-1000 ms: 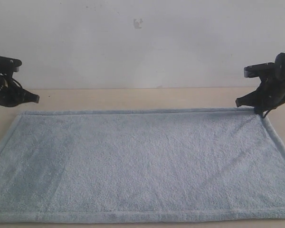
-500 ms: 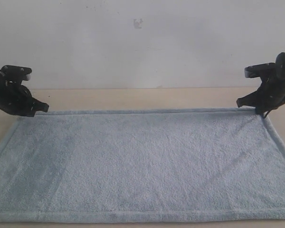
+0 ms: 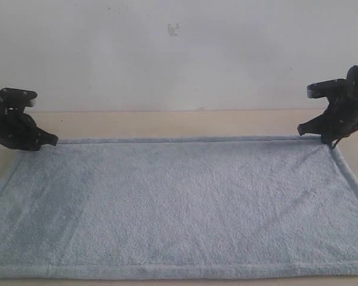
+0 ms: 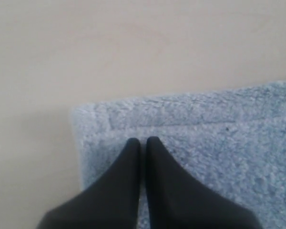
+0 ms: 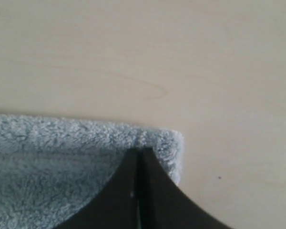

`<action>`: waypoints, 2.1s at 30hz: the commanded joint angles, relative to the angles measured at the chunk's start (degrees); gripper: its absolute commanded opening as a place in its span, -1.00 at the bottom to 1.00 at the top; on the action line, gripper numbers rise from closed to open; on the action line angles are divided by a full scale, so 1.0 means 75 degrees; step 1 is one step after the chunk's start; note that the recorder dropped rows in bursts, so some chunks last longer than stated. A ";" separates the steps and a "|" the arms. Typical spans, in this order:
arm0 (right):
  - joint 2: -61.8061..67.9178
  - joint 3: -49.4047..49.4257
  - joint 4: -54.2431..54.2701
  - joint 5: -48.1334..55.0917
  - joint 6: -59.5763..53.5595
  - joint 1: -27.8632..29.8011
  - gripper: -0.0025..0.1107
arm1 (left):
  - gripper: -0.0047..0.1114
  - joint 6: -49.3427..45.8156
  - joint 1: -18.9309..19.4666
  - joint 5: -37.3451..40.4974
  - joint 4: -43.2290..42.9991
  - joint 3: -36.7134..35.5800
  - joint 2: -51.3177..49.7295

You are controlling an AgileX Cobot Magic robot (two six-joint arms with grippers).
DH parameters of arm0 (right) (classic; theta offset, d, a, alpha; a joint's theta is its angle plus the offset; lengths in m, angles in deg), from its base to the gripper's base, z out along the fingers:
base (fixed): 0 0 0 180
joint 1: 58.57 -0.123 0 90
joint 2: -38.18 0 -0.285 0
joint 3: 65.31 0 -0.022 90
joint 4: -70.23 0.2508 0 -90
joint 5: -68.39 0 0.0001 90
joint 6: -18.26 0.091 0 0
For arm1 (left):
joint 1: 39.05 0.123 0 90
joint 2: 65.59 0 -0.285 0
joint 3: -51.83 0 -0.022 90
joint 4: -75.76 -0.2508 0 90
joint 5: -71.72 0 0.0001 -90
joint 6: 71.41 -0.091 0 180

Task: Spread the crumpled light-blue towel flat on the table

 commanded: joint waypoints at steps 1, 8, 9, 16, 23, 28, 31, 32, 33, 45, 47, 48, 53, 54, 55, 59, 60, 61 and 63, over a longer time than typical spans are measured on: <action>0.0108 0.0064 -0.0316 0.0440 0.0102 0.0099 -0.96 | -0.85 0.0340 0.0370 0.0042 -0.0062 0.0009 -0.0171; -0.0182 0.0081 0.0079 -0.0250 0.0010 0.0084 -0.96 | -0.85 0.0324 0.0435 -0.0211 0.0015 0.0009 0.0202; -0.0352 0.0134 0.0418 -0.0416 -0.0246 0.0084 -0.96 | -0.85 0.0309 0.0435 -0.0266 0.0015 0.0009 0.0347; -0.0900 0.0165 0.1232 -0.0048 -0.0960 0.0084 -0.96 | -0.85 0.0278 0.0420 0.0111 0.0029 -0.0055 0.1331; -0.2080 0.1583 0.1232 -0.0123 -0.0990 0.0084 -0.96 | -0.85 0.0080 0.0436 0.0069 0.0029 -0.1440 0.2529; -0.3299 0.3745 0.1232 -0.0942 -0.0934 0.0084 -0.96 | -0.85 0.0080 0.0436 -0.0386 0.0297 -0.2986 0.3632; -0.4165 0.5129 0.1585 -0.1800 -0.0898 0.0084 -0.96 | -0.85 0.0080 0.0436 -0.0739 0.0378 -0.3943 0.4324; -0.4482 0.5575 0.1699 -0.2041 -0.0898 0.0084 -0.96 | -0.85 0.0080 0.0436 -0.0898 0.0402 -0.4376 0.4633; -0.4801 0.5983 0.1779 -0.2236 -0.0898 0.0084 -0.96 | -0.85 0.0080 0.0436 -0.1072 0.0503 -0.4663 0.4843; -0.7022 0.8996 0.3364 -0.2471 -0.0889 0.0084 -0.96 | -0.85 0.0080 0.0340 -0.1479 0.1965 -0.7417 0.6895; -0.7239 0.9298 0.3502 -0.2524 -0.1132 0.0084 -0.96 | -0.85 0.0080 0.0194 -0.1543 0.2024 -0.7591 0.7027; -0.7345 0.9412 0.3502 -0.2542 -0.1154 0.0084 -0.96 | -0.85 0.0080 0.0112 -0.1528 0.2024 -0.7633 0.7069; -0.7646 0.9702 0.3558 -0.2542 -0.1154 0.0084 -0.96 | -0.85 0.0080 -0.0105 -0.0933 0.2024 -0.7760 0.7051; -0.7646 0.9724 0.3558 -0.2566 -0.1154 0.0084 -0.96 | -0.85 0.0080 -0.0105 -0.0947 0.2024 -0.7854 0.7033; -0.7617 0.9744 0.3558 -0.2586 -0.1154 0.0084 -0.96 | -0.85 0.0097 -0.0105 -0.1029 0.2024 -0.7924 0.7034; -0.7435 0.9800 0.3526 -0.2676 -0.1154 0.0084 -0.96 | -0.85 0.0321 -0.0105 -0.1473 0.2024 -0.8251 0.6947; -0.7339 0.9813 0.3486 -0.2676 -0.1154 0.0084 -0.96 | -0.85 0.0400 -0.0105 -0.1561 0.2024 -0.8319 0.6930; -0.7284 0.9812 0.3445 -0.2649 -0.1154 0.0084 -0.96 | -0.85 0.0400 -0.0105 -0.1578 0.2024 -0.8319 0.6909; -0.7152 0.9904 0.3307 -0.2679 -0.1063 0.0084 -0.96 | -0.85 0.0400 -0.0105 -0.1595 0.2024 -0.8319 0.6822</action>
